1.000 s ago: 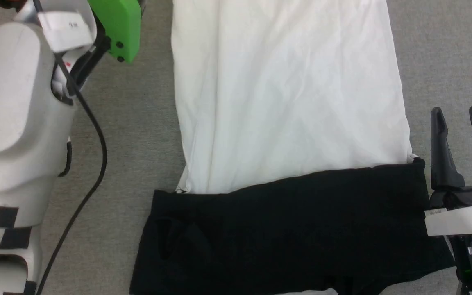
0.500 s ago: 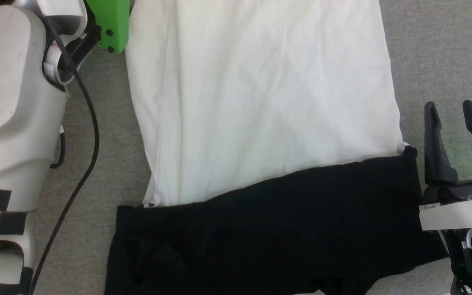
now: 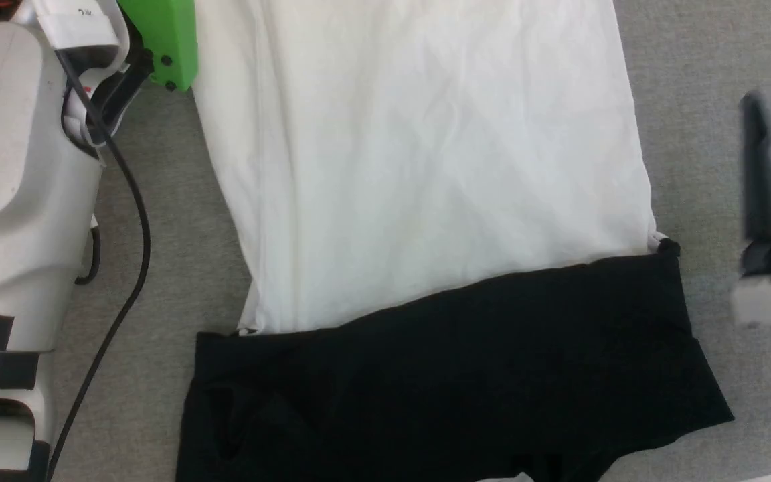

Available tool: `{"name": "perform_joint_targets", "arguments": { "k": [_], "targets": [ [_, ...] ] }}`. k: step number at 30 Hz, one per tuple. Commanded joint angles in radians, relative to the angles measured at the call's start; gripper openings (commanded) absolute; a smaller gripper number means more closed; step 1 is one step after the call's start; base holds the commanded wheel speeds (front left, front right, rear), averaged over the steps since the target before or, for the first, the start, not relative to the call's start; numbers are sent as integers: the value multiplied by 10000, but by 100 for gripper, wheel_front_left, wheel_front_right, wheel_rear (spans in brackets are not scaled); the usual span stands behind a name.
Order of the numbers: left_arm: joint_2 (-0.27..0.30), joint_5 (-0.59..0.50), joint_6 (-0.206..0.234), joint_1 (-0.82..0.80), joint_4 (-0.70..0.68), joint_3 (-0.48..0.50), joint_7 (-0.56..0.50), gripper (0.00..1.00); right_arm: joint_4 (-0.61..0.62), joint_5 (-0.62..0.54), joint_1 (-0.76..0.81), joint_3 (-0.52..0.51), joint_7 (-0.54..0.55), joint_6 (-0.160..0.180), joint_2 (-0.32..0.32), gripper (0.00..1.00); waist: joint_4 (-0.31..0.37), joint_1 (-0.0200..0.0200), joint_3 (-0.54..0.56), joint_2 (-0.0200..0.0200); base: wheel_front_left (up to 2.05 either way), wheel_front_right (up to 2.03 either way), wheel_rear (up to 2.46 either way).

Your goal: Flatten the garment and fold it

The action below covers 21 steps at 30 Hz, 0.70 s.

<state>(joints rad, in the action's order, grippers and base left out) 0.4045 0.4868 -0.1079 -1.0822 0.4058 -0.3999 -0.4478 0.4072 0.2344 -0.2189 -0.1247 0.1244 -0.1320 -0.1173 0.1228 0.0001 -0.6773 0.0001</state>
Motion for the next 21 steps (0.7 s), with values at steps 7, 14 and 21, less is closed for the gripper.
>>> {"name": "perform_joint_targets", "arguments": {
  "k": [7, 14, 21],
  "targets": [
    [-97, 354, 78, 308, -483, 71, 310, 0, 67, 544, -3746, -139, 2316, 13, -1628, 100, -892, -1, 287, -1, 0, 0, 0],
    [-344, 482, 129, 307, -864, -19, 369, 0, -2523, 792, -6824, 714, 4902, 13, -1799, 100, -1332, -1, -20, -1, 0, 0, 0],
    [-704, 512, 93, 58, -963, -281, 465, 0, -5146, -60, -8452, 1216, 6037, 13, -1163, 100, -1701, -1, -485, -1, 0, 0, 0]
  ]
}}
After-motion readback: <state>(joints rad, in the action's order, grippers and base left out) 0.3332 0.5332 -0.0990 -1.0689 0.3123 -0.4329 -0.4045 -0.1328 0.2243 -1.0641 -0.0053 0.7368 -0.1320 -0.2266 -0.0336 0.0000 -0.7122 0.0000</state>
